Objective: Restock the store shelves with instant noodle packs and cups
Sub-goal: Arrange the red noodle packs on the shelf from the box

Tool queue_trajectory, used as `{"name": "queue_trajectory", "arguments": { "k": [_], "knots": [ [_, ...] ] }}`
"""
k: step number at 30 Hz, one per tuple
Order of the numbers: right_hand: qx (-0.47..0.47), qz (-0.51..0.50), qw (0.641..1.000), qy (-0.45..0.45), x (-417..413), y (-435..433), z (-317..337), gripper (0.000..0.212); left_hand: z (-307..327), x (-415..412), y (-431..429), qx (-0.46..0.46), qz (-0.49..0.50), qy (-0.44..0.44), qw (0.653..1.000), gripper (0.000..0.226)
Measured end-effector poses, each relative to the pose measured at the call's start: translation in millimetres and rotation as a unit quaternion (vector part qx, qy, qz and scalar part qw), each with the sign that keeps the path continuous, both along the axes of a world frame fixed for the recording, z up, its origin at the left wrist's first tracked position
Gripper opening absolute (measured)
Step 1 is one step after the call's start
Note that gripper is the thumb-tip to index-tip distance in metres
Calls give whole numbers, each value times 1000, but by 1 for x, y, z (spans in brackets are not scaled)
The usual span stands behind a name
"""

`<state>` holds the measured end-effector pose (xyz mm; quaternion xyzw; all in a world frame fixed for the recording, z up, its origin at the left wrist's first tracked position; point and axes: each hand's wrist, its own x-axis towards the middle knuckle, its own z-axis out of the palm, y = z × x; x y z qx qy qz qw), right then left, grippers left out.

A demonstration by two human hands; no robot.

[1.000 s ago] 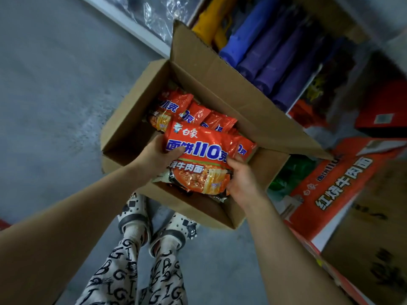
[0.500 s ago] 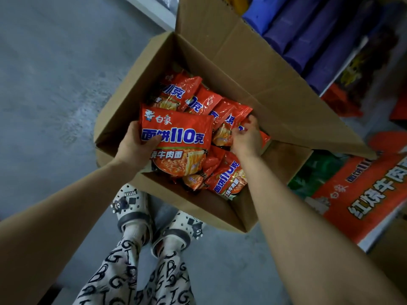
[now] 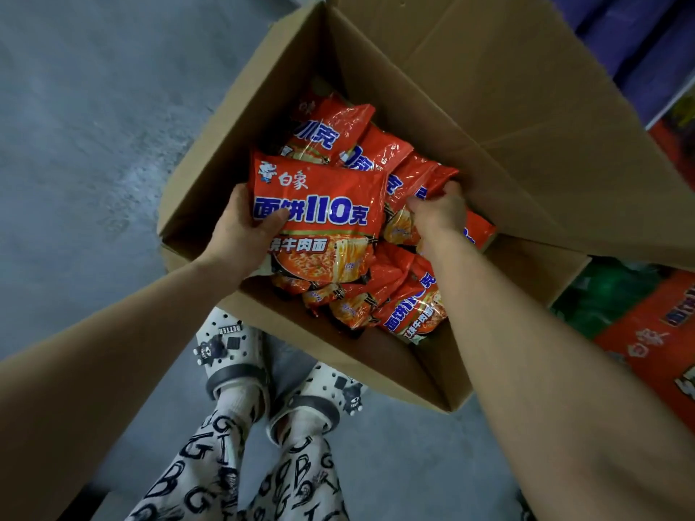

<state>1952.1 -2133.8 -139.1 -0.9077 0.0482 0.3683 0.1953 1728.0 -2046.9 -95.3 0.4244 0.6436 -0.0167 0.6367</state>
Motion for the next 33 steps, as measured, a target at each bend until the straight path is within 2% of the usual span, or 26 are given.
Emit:
{"name": "queue_trajectory", "arguments": {
  "k": [3,5,9,14,19,22,29,33],
  "knots": [
    [10,31,999,-6,-3,-4,3,86,0,1,-1,10,-10,4,1000,46],
    [-1,69,997,-27,-7,-11,3,93,-1,2,-1,15,-17,1,1000,48],
    [-12,97,990,-102,-16,-20,0,86,-4,-1,1,45,-39,-25,998,65],
    [16,76,991,-109,-11,-22,0,59,-1,-4,-1,88,-67,-62,992,84],
    [23,161,978,-132,-15,-27,30,76,11,-3,-6,83,-86,-64,991,76],
    [16,203,966,-159,-18,-32,53,78,25,-2,-10,85,-84,-62,991,72],
    [-45,90,988,-117,-10,-48,119,56,86,1,-15,86,-56,-74,992,75],
    [-53,77,989,-112,1,-58,175,49,132,-1,-13,107,-42,-88,990,75]
  ]
}}
